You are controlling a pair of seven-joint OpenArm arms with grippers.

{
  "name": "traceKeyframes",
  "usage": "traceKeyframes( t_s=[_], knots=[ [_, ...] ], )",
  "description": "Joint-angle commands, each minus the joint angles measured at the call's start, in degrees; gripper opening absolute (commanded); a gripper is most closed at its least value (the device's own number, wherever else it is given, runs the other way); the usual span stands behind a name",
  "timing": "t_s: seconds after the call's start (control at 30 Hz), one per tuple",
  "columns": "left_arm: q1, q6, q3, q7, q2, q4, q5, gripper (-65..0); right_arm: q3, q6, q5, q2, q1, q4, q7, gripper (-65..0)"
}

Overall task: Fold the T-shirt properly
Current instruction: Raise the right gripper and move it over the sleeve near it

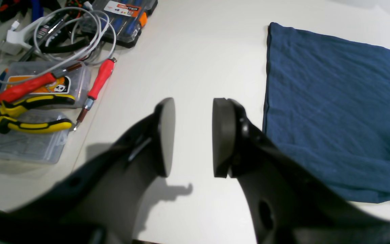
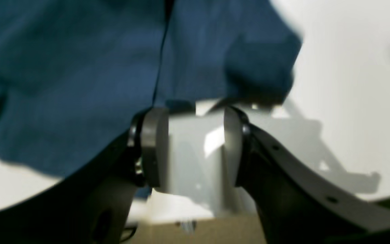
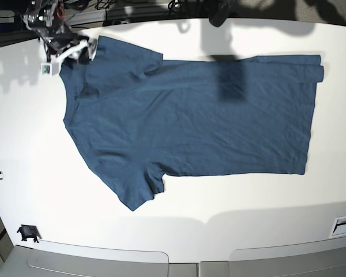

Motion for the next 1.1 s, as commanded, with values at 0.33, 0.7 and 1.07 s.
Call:
traceKeyframes(
  t_s=[0.33, 0.7, 1.07],
  knots=[
    [0.3, -0.4, -0.8, -1.6, -1.3, 0.8, -1.2, -48.2, 0.3, 6.4, 12.4, -6.0, -4.3, 0.9, 0.7, -39.7],
    [0.3, -0.4, -0.8, -1.6, -1.3, 0.8, -1.2, -48.2, 1.5, 6.3, 10.7, -8.6, -4.3, 0.9, 4.5, -39.8],
    [0.3, -0.4, -0.8, -1.8, -1.3, 0.8, -1.2, -48.2, 3.7, 3.9, 6.4, -8.6, -4.3, 0.9, 6.4, -39.8]
  ],
)
